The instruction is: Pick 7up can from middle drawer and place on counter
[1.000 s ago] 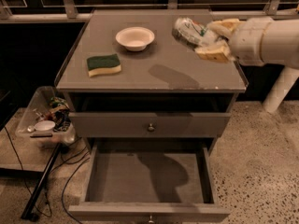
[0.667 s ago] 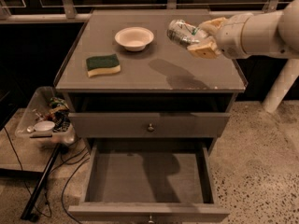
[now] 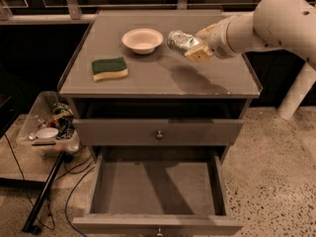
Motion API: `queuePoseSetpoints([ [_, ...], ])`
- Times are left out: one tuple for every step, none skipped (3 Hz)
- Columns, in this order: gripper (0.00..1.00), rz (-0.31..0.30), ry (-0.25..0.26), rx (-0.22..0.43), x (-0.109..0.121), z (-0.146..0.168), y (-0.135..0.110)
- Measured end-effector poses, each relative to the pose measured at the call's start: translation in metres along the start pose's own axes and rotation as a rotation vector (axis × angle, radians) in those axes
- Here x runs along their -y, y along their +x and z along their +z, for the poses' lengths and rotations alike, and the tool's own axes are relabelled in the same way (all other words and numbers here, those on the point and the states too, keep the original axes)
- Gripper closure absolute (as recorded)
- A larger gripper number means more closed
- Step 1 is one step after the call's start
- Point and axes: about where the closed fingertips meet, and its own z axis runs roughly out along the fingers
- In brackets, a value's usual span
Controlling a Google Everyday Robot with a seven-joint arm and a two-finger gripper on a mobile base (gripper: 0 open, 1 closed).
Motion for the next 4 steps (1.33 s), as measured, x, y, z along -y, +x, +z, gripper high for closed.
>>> queuePoseSetpoints([
  [1.0, 0.024, -0.015, -0.023, 0.003, 0.017, 0.006],
  [1.0, 0.056, -0.043, -0.027, 0.002, 0.027, 0.014],
  [1.0, 0.094, -0.082, -0.013, -0.004, 0.031, 0.023],
  [1.0, 0.122, -0.125, 0.003, -0.013, 0.033, 0.028],
])
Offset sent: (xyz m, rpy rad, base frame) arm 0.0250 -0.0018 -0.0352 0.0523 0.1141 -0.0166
